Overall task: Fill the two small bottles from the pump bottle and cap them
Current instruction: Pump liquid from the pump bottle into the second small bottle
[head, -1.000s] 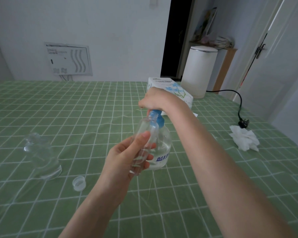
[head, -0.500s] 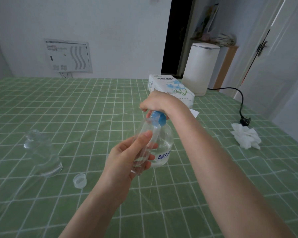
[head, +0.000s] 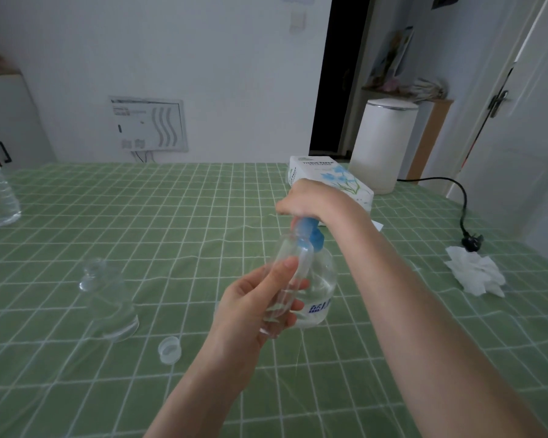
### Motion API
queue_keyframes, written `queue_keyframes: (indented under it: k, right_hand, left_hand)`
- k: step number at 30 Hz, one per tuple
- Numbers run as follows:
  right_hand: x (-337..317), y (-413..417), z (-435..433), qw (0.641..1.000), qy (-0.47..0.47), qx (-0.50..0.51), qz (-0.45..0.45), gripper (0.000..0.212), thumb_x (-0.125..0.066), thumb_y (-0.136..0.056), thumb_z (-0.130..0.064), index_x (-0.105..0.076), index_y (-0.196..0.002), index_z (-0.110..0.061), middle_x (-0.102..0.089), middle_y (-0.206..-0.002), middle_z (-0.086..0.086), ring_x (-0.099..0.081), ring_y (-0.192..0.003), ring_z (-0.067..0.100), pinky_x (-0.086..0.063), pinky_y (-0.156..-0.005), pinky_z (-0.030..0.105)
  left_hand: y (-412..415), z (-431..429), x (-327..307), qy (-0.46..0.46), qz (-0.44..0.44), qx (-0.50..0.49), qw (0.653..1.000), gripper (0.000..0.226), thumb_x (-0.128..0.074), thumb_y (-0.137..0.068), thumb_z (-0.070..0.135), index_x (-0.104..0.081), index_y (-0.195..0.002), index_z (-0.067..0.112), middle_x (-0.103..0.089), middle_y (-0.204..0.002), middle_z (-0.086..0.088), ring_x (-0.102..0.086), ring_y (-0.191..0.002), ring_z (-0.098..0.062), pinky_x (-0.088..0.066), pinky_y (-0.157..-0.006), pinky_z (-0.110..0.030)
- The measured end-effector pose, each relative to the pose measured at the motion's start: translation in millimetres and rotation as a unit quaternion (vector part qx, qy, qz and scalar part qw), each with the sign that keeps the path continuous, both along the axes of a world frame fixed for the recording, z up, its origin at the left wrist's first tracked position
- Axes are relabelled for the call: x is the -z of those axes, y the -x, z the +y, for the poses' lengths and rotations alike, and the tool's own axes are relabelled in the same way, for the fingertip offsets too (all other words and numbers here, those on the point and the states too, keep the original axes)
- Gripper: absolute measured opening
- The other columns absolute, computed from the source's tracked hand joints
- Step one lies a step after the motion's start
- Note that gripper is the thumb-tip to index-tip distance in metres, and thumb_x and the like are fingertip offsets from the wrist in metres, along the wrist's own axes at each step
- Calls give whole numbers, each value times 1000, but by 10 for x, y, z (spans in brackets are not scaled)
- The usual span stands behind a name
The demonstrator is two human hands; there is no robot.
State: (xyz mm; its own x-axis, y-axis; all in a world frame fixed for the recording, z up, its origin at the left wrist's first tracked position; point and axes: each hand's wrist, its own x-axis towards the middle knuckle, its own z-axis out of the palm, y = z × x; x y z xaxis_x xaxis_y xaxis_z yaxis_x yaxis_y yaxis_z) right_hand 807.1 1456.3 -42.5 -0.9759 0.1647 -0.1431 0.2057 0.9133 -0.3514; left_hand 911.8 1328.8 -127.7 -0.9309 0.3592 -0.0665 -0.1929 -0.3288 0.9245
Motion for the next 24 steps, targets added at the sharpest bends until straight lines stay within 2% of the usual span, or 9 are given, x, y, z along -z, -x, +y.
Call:
queue_keyframes:
  k: [2,4,7,9,12,19,22,24]
  right_hand:
    - [-6,-11,-18,1000,17,1,-7,18,-50,-94,-21,-61,-93,-7,-68,-100,8,-51,-61,17,-35,-51,25]
    - [3,-23,-22,999,41,3,-16,27,-50,-94,-23,-63,-112,-7,-69,-110,8,-56,-72,20,-37,-54,25]
    - [42,-29,-25,998,53,1,-23,33,-49,-94,-21,-61,-121,-7,-68,-116,10,-55,-84,23,-39,-59,26]
    - [79,-28,-22,998,57,0,-28,33,-48,-94,-20,-61,-122,-6,-67,-119,10,-53,-83,23,-38,-59,26]
    - [103,-30,-21,998,64,5,-26,33,-48,-95,-20,-62,-120,-5,-68,-119,10,-52,-77,21,-36,-56,25]
    - [91,-45,-3,997,74,6,-2,31,-46,-94,-20,-61,-118,-6,-68,-113,11,-55,-83,23,-36,-56,24]
    - [47,-36,3,999,51,5,18,18,-45,-93,-18,-60,-89,-7,-69,-111,11,-54,-75,21,-35,-54,24]
    - [28,-25,4,999,35,6,28,20,-45,-93,-17,-54,-78,-9,-70,-109,11,-54,-73,21,-35,-53,24]
  left_hand:
    - [10,4,7,-4,1,-3,1000,39,-71,-58,48,-78,-80,17,-73,-82,-7,-59,-56,-8,-47,-53,-20]
    - [10,1,16,-4,1,-2,1000,40,-71,-58,48,-78,-81,17,-72,-82,-8,-59,-56,-8,-47,-53,-20]
    - [4,-9,35,8,0,-1,1000,40,-71,-60,49,-78,-82,17,-71,-83,-11,-58,-56,-10,-44,-58,-25]
    - [10,-3,46,11,-7,-2,1000,41,-72,-59,49,-78,-83,17,-72,-84,-11,-59,-56,-10,-44,-58,-25]
    - [9,3,56,15,-7,-2,1000,41,-71,-59,48,-78,-83,16,-71,-83,-12,-58,-56,-10,-40,-60,-27]
    - [9,6,47,15,-5,-5,1000,40,-71,-60,47,-78,-84,16,-72,-82,-9,-59,-56,-8,-43,-59,-26]
    - [9,12,46,13,2,-7,1000,39,-70,-60,48,-78,-82,17,-72,-82,-10,-59,-57,-9,-45,-60,-26]
    - [8,16,46,13,7,-9,1000,37,-70,-62,48,-78,-81,18,-72,-82,-10,-59,-56,-9,-45,-58,-25]
